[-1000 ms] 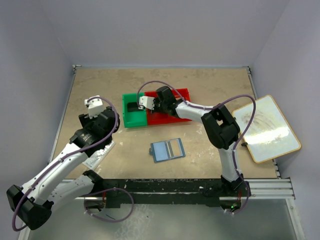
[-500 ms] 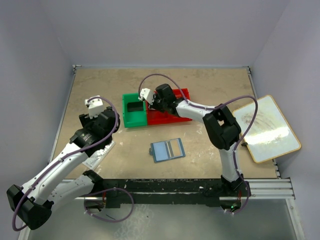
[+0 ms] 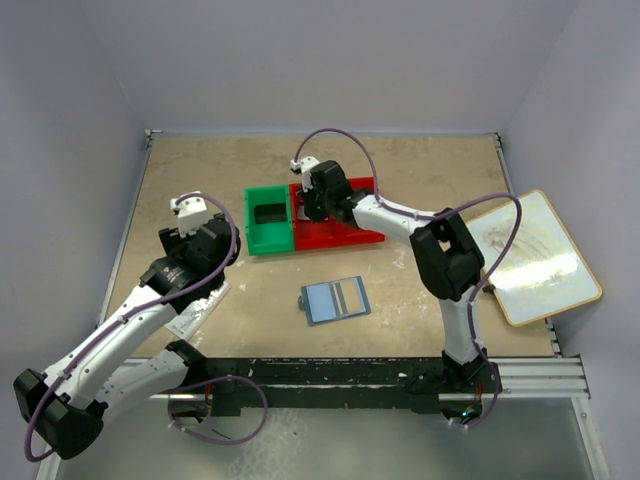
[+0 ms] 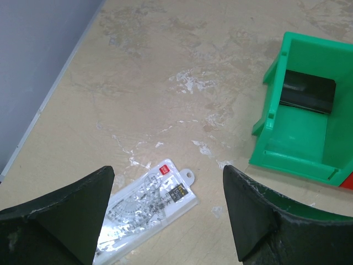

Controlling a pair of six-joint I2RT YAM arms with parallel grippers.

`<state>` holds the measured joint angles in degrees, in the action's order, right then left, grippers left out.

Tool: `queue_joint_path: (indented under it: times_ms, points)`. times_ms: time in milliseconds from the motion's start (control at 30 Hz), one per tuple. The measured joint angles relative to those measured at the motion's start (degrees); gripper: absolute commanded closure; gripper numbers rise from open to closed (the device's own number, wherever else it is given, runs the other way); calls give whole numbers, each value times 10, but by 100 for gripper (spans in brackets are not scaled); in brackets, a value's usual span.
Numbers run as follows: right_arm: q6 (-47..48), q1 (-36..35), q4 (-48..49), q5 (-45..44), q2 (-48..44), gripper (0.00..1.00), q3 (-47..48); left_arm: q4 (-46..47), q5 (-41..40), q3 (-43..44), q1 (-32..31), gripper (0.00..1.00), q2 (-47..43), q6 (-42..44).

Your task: Take the credit cards out of the card holder

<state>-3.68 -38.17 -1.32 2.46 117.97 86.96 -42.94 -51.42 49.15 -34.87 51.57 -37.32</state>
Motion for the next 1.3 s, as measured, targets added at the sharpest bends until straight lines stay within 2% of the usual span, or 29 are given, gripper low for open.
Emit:
queue_joint_path:
  times_ms: [533,1300]
  points:
    - [-33,-2,-30,-19,50,100,15,0,4,0,0,23,2,1]
    - [-64,-14,-9,-184,77,100,37,0,13,0,0,23,2,5]
